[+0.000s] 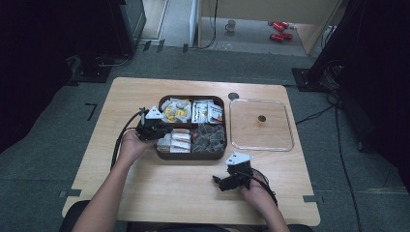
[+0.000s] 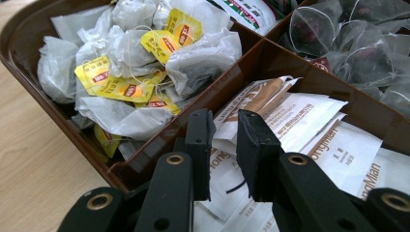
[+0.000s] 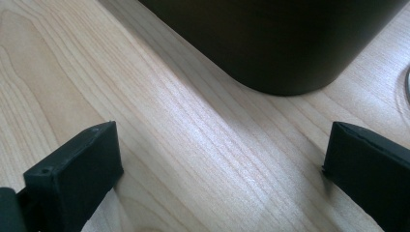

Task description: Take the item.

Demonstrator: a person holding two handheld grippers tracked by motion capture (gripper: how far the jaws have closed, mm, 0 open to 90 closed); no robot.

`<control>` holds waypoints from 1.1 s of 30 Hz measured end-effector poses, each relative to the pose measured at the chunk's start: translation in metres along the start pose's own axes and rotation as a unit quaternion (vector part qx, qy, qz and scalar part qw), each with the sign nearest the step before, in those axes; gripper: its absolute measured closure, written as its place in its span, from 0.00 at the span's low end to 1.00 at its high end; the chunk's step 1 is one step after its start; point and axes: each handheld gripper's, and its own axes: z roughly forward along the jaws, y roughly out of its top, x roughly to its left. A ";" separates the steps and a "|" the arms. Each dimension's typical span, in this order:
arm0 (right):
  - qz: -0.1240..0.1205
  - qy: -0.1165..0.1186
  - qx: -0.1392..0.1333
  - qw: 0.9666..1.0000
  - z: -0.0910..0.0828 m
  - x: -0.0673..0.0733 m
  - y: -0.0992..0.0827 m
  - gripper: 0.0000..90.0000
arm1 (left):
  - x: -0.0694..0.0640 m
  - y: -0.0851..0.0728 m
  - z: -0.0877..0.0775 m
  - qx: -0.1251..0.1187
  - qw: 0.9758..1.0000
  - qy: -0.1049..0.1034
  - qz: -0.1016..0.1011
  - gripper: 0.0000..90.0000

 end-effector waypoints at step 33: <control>-0.002 0.002 0.000 1.000 -0.001 0.001 -0.001 0.00 | 0.003 -0.002 0.000 0.006 1.000 -0.003 0.012 1.00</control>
